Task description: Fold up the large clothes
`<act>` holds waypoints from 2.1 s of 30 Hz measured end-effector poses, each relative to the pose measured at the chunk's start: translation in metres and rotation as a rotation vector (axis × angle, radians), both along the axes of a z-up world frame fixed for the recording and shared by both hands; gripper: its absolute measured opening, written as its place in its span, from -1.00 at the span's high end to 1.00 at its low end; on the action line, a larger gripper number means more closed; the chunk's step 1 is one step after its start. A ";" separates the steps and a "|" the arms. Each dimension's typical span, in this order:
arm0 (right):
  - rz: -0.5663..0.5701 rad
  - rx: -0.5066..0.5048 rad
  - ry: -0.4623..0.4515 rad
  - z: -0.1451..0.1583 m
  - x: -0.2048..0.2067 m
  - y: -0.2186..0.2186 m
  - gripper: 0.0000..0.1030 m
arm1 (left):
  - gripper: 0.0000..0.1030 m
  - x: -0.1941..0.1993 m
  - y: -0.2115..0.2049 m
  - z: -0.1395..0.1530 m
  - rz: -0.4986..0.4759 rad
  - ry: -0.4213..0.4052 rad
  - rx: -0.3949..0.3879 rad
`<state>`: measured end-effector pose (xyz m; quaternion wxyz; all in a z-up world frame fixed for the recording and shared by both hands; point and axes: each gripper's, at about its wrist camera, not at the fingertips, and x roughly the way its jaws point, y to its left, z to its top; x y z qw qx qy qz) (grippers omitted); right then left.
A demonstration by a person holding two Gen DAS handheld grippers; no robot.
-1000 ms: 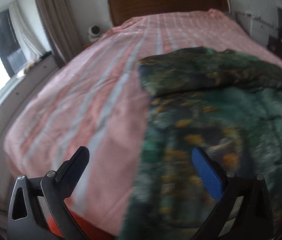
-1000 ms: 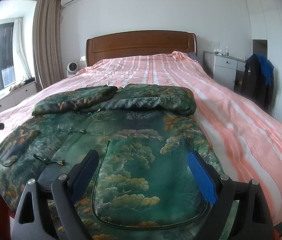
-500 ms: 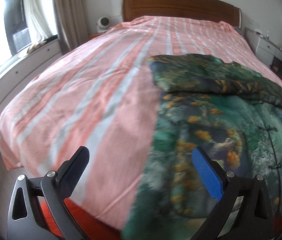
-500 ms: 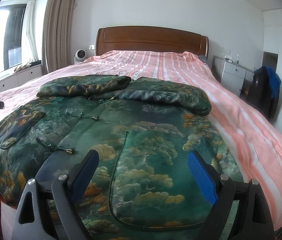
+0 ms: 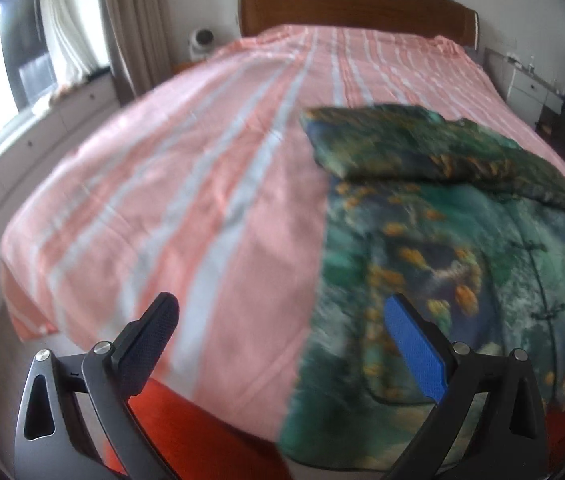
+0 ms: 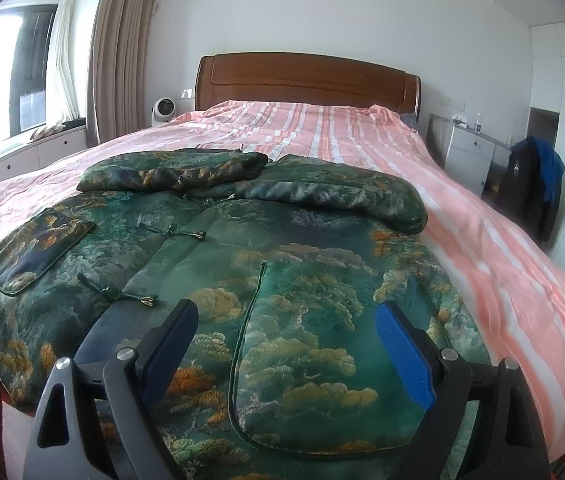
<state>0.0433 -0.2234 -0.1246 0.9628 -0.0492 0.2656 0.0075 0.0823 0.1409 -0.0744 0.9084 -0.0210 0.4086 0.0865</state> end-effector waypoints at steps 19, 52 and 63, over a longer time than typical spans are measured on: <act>-0.145 0.158 -0.006 0.037 -0.019 -0.079 -0.75 | -0.99 -0.002 0.004 -0.040 -0.100 0.175 -0.236; -0.023 0.523 0.798 -0.013 -0.086 -0.164 0.77 | 0.82 -0.090 -0.011 -0.036 -0.271 0.464 -0.301; 0.056 0.842 0.452 0.106 0.050 -0.216 0.78 | 0.80 0.058 0.007 0.108 -0.283 0.113 -0.443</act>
